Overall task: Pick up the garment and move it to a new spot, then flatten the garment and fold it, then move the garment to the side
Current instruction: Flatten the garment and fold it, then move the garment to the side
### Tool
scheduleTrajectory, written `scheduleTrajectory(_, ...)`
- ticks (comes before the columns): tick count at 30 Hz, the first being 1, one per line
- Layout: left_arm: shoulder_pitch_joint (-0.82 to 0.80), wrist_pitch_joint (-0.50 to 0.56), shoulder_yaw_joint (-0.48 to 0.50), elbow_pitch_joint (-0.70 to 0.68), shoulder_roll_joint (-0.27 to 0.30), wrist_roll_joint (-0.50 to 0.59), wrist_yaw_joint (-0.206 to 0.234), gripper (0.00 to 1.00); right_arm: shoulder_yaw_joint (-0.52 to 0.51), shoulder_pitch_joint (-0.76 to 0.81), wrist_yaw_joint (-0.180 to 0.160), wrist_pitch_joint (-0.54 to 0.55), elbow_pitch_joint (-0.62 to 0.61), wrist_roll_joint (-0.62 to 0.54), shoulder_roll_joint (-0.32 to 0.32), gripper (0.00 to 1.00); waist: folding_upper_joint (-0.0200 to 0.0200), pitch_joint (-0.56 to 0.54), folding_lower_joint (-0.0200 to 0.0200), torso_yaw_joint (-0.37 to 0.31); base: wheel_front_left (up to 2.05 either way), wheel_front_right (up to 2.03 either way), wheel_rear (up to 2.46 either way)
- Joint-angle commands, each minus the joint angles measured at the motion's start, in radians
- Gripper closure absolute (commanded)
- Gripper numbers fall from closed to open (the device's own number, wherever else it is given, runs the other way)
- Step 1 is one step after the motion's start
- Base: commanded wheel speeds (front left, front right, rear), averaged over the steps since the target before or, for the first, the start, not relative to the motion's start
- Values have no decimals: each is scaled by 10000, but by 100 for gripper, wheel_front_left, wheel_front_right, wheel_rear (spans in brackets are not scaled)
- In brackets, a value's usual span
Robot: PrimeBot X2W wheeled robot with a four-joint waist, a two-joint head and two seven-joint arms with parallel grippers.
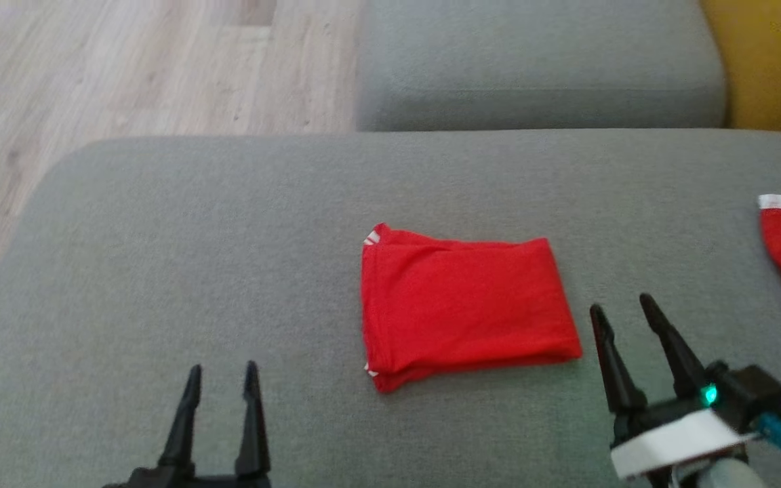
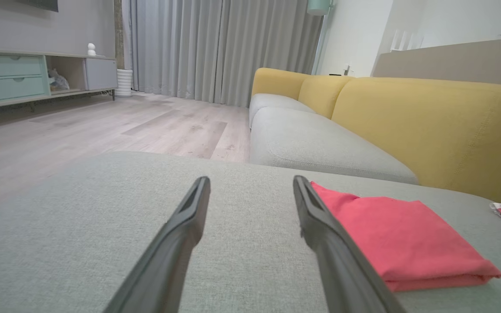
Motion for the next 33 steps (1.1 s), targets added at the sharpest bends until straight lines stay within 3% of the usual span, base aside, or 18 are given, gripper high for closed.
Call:
scheduleTrajectory(1,-88,-80,559,-315,-66,125,99,0,104,165,65,-110,-463,-791,-196,0,0,-264,1,-267,0,0,0)
scheduleTrajectory(13,530,-80,1030,-267,-66,327,-118,0,-708,1195,65,-111,-634,-2027,469,0,0,-679,1,-326,0,0,0)
scheduleTrajectory(26,457,-80,1056,-6,-66,577,-397,0,-982,1364,65,-112,-136,-2296,759,0,0,-809,1,-137,0,0,0)
scheduleTrajectory(33,449,-80,1081,188,-66,588,-334,0,-1102,1317,65,-112,41,-2409,840,0,0,-742,1,-139,0,0,0)
